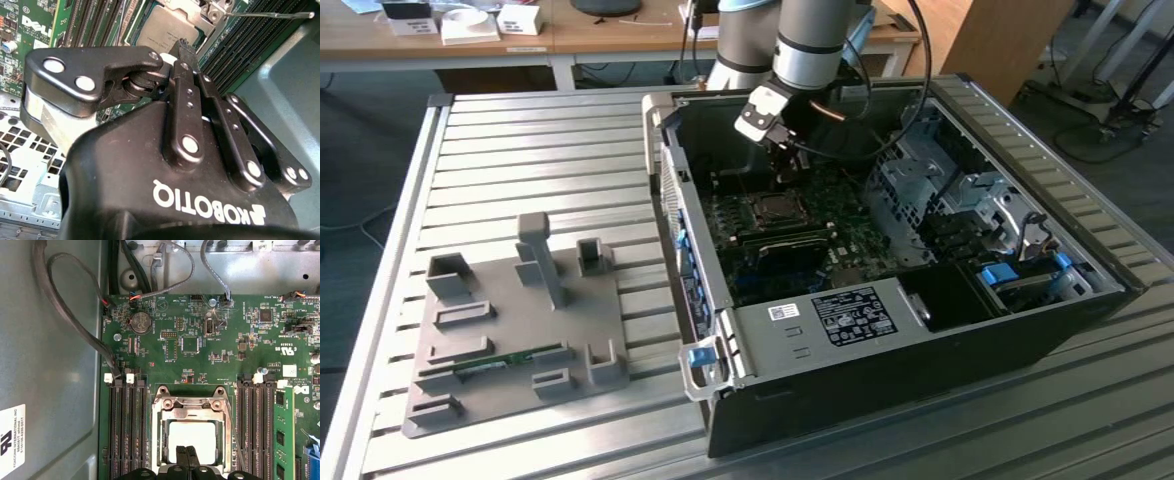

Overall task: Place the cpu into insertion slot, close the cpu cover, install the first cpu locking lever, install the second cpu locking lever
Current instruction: 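Close the cpu cover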

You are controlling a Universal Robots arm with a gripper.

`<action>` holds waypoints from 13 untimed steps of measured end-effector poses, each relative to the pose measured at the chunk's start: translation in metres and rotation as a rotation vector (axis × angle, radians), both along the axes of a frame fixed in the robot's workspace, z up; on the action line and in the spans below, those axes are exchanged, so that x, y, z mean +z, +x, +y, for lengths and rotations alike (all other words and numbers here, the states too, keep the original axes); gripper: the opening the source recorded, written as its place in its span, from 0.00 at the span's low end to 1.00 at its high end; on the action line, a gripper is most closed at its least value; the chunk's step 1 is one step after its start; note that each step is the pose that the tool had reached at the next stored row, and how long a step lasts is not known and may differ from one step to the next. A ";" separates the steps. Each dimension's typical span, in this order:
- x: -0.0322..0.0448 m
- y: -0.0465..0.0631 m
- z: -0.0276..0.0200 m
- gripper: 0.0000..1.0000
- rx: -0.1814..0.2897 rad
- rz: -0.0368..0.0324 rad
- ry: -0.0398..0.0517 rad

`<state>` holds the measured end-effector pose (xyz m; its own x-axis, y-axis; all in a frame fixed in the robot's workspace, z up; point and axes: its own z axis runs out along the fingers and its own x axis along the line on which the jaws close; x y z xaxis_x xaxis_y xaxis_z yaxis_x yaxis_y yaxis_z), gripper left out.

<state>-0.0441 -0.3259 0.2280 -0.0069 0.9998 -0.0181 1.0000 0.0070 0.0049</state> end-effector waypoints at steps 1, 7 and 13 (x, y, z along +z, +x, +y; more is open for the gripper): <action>0.0000 0.000 0.0000 0.10 0.001 0.0000 0.0000; -0.0001 0.000 0.0000 0.10 0.083 0.0000 0.0000; -0.0001 0.000 0.0000 0.10 0.185 -0.0001 0.0001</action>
<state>-0.0441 -0.3259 0.2278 -0.1904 0.9815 -0.0180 0.9817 0.1905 0.0050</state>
